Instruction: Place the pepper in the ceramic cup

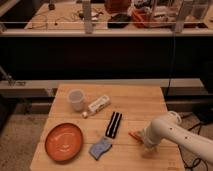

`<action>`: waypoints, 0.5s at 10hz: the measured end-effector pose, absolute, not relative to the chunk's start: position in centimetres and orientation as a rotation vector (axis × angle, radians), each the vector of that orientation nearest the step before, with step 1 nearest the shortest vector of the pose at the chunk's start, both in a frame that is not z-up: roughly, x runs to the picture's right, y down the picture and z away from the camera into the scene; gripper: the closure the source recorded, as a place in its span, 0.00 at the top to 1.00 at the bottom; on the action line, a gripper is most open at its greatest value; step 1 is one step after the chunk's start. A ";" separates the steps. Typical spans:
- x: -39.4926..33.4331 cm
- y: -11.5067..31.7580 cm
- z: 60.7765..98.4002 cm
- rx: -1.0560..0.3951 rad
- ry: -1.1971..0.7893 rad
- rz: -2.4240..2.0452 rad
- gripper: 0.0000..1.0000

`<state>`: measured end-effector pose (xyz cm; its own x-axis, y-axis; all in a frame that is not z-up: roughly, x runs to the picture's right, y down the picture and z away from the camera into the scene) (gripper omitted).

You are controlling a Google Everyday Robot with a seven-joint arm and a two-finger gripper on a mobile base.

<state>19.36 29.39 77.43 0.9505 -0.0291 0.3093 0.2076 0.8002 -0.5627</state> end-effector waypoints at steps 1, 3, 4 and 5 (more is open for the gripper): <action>19.2 29.5 77.6 -0.633 -0.298 -0.129 0.80; 19.3 30.0 78.0 -0.634 -0.299 -0.131 0.80; 19.1 29.8 77.9 -0.633 -0.300 -0.134 0.80; 19.0 29.3 77.6 -0.628 -0.301 -0.133 0.80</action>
